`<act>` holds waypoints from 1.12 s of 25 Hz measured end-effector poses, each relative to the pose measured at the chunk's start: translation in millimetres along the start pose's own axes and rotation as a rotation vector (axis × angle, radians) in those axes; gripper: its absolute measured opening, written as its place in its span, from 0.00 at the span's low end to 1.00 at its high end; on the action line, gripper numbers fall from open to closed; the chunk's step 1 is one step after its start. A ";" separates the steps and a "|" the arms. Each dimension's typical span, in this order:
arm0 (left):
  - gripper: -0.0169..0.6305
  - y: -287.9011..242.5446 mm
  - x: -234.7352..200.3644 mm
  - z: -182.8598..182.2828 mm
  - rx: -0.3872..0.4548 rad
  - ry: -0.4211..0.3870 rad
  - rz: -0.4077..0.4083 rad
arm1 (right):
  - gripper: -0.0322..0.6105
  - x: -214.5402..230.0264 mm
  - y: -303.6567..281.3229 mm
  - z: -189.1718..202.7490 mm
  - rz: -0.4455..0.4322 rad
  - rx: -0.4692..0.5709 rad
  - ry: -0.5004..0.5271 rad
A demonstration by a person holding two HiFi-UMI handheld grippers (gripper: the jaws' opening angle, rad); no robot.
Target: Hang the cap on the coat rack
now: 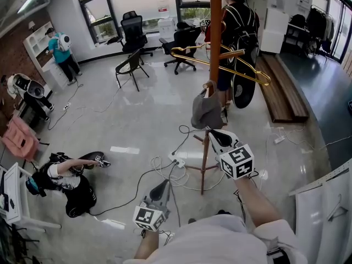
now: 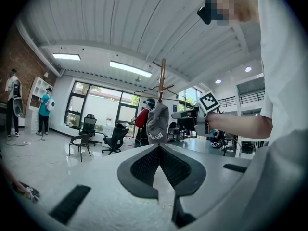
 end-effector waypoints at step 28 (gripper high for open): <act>0.04 7.9 7.5 0.0 0.012 -0.010 0.003 | 0.07 -59.2 64.2 64.8 -0.048 0.066 -0.088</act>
Point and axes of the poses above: the fingertips, and each gripper's own axes: y backward along the fingers, x to its right, z out of its underside, the point moved 4 cm from there along y, backward along the fingers, and after that the axes turned 7 degrees about -y, right-handed, at the moved point
